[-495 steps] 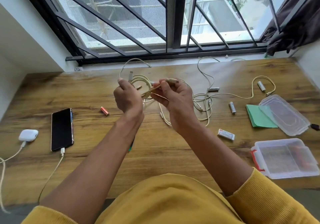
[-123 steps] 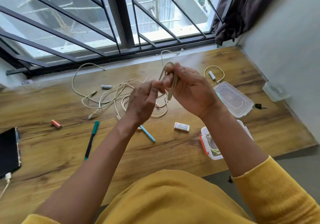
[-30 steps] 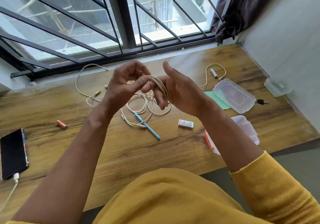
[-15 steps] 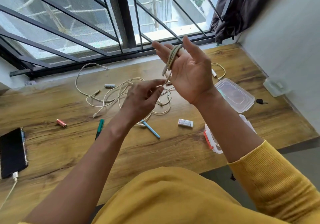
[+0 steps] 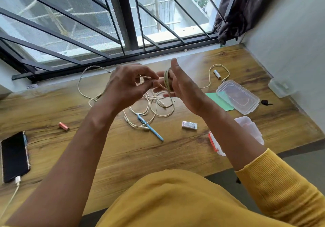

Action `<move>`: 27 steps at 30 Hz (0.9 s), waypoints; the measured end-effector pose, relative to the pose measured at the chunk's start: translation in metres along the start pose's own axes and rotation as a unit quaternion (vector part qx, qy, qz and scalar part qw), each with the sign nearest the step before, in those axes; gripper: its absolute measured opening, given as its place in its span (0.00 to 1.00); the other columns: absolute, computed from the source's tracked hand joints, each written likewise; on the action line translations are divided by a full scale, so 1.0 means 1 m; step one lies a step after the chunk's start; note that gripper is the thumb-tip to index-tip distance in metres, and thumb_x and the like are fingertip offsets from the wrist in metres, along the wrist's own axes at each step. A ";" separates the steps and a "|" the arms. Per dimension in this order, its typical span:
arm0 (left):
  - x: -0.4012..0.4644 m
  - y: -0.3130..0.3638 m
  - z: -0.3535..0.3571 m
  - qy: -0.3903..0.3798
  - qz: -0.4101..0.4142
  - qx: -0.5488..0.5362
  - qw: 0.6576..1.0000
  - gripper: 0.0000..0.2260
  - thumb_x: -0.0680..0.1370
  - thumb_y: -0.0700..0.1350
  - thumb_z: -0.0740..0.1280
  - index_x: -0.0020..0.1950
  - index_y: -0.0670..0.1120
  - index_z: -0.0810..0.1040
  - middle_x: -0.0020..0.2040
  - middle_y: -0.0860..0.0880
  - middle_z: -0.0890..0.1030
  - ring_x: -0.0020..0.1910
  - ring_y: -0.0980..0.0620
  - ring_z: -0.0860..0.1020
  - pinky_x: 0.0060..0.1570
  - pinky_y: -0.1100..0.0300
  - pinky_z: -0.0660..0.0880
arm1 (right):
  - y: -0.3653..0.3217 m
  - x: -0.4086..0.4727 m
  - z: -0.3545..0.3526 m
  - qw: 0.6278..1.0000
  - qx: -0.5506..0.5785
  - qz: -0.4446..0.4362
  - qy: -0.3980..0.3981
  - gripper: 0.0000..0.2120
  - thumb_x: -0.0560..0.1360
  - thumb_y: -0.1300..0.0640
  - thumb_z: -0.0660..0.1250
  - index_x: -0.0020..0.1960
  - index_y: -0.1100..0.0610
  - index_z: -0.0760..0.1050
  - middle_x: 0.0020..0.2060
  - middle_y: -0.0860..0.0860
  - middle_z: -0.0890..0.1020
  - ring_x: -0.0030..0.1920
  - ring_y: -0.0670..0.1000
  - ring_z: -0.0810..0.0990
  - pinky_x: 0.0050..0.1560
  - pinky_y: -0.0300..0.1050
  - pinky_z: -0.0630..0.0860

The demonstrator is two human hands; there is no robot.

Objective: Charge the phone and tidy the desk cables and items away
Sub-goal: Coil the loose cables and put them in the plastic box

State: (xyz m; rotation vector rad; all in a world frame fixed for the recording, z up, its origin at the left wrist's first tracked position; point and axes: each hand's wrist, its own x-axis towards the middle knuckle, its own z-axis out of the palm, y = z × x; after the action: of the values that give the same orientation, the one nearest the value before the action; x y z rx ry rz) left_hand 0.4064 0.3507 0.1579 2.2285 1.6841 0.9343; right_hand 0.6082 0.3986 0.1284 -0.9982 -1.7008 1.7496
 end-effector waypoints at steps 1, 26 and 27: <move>0.001 -0.001 -0.003 -0.004 0.000 -0.005 1.000 0.06 0.78 0.47 0.78 0.55 0.53 0.88 0.46 0.58 0.86 0.43 0.62 0.81 0.43 0.67 0.74 | -0.003 -0.001 0.001 1.000 -0.018 -0.002 -0.019 0.38 0.84 0.32 0.39 0.70 0.56 0.75 0.59 0.55 0.86 0.61 0.54 0.84 0.65 0.57 0.73; -0.016 0.002 0.050 0.062 -0.126 -0.174 0.975 0.08 0.84 0.47 0.68 0.59 0.55 0.86 0.41 0.53 0.85 0.33 0.54 0.80 0.35 0.46 0.81 | -0.031 0.004 0.004 0.920 0.368 -0.079 -0.106 0.30 0.87 0.43 0.50 0.79 0.64 0.59 0.79 0.61 0.68 0.82 0.59 0.64 0.80 0.65 0.58; -0.016 0.005 0.050 0.055 -0.118 -0.146 0.981 0.10 0.83 0.48 0.68 0.61 0.54 0.86 0.42 0.54 0.86 0.35 0.54 0.81 0.37 0.47 0.81 | -0.030 0.005 0.003 0.929 0.354 -0.072 -0.086 0.30 0.87 0.43 0.50 0.79 0.63 0.60 0.79 0.59 0.70 0.82 0.57 0.64 0.81 0.66 0.56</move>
State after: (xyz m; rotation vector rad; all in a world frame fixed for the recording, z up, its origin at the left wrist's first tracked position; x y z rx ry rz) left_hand 0.4368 0.3446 0.1155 1.7769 1.6823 1.1748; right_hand 0.5986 0.4028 0.1567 -0.3929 -1.0358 2.1490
